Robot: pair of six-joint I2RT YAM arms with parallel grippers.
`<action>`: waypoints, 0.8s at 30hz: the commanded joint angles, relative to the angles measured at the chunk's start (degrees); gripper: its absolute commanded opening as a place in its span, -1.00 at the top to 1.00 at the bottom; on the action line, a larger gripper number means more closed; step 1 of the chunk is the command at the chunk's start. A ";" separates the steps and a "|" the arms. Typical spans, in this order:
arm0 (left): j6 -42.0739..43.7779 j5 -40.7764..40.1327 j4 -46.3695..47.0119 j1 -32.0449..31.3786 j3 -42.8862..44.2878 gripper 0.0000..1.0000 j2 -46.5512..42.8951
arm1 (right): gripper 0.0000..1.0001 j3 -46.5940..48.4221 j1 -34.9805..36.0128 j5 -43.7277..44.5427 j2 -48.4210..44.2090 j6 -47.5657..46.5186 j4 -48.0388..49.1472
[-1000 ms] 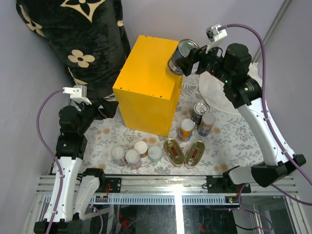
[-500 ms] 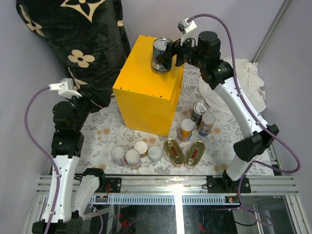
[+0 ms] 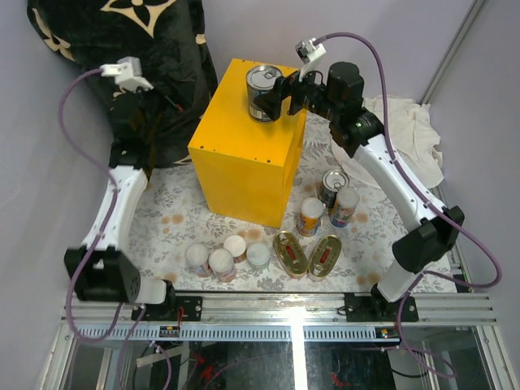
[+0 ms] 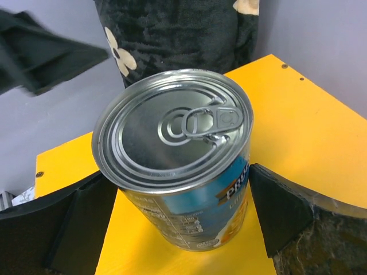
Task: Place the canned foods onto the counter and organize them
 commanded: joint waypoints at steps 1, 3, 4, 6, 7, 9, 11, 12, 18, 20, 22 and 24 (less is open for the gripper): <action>7.41 4.67 8.72 -2.48 10.74 -0.99 12.20 | -0.99 -5.37 0.54 -0.10 -6.52 2.37 2.74; 11.68 6.07 7.89 -3.45 16.13 -0.99 17.70 | -0.99 -8.62 0.53 0.87 -8.37 1.95 3.18; 13.10 6.14 7.81 -3.75 18.24 -0.99 19.90 | -0.99 -10.35 0.48 1.61 -9.42 1.56 3.81; 13.92 7.35 8.14 -3.91 22.61 -0.99 24.54 | -0.99 -13.67 0.55 3.14 -10.81 1.03 5.10; 13.87 7.94 8.00 -3.92 24.96 -0.99 26.71 | -0.95 -14.54 0.54 3.80 -11.15 0.66 5.31; 13.62 8.80 4.96 -3.83 31.08 -0.99 31.33 | -0.80 -15.37 0.49 5.22 -11.27 -0.34 5.63; 13.22 9.20 1.06 -3.88 36.49 -1.00 34.95 | -0.64 -14.59 0.49 6.38 -10.66 -1.10 4.84; 12.90 9.59 -0.12 -3.81 38.37 -1.00 36.16 | -0.54 -14.11 0.53 6.84 -10.19 -1.23 4.72; 10.21 9.19 2.73 -4.91 31.09 -0.92 33.44 | -0.34 -11.34 0.50 6.76 -6.56 -0.26 7.27; 10.04 8.02 4.91 -5.47 25.46 -0.87 31.42 | -0.30 -8.78 0.50 6.51 -4.16 0.40 7.35; 9.73 7.96 5.39 -5.94 22.21 -0.83 29.99 | -0.26 -5.92 0.48 6.48 -1.20 0.89 6.84; 9.11 9.67 6.48 -6.54 19.17 -0.75 28.70 | -0.23 -3.40 0.51 6.74 1.20 1.21 6.66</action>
